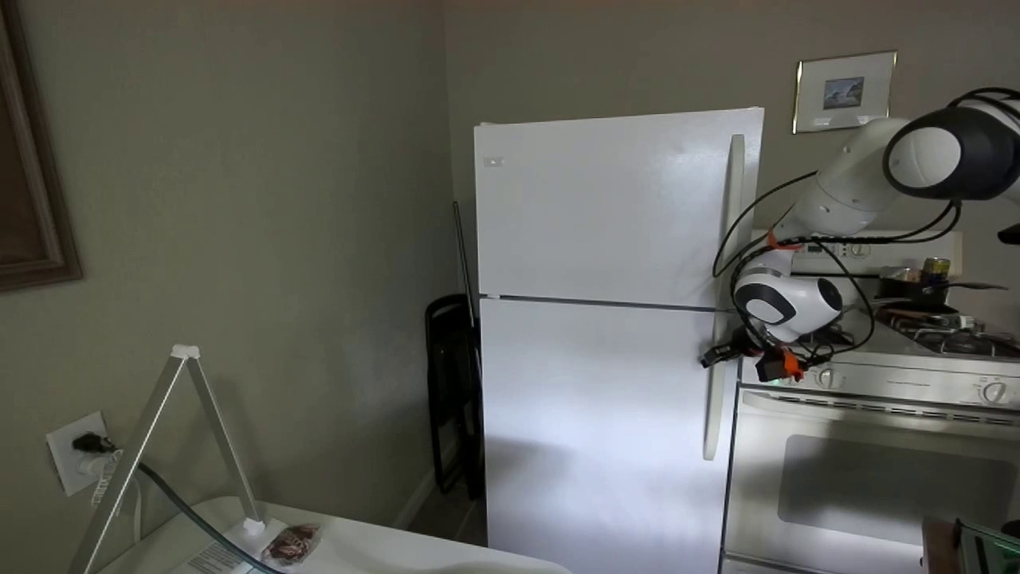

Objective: Open the bottom fridge door

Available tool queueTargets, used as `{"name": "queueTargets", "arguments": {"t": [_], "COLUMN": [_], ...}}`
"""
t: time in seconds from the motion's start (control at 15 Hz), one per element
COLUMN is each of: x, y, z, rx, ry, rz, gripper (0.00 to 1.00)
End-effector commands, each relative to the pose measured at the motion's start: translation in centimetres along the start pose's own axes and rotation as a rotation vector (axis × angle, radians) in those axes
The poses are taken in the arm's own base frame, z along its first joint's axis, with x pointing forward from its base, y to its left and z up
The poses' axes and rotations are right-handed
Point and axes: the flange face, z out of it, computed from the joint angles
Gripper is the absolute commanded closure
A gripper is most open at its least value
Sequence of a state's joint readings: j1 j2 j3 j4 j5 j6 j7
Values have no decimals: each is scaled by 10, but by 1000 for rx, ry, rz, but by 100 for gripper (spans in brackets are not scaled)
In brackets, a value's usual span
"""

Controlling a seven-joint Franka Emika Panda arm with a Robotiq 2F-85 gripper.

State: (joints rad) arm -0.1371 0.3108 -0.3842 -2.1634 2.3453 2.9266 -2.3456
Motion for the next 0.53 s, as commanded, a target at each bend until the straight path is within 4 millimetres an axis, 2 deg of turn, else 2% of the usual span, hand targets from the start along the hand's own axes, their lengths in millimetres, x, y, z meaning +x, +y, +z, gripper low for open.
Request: {"name": "queueTargets", "arguments": {"t": [0.0, 0.13, 0.47], "x": [-23, -29, -44], "y": [-21, -26, -45], "z": [0, -7, -24], "rx": [23, 38, 79], "ry": [-59, -79, -123], "rz": [-35, -50, -110], "gripper": [82, 96, 93]}}
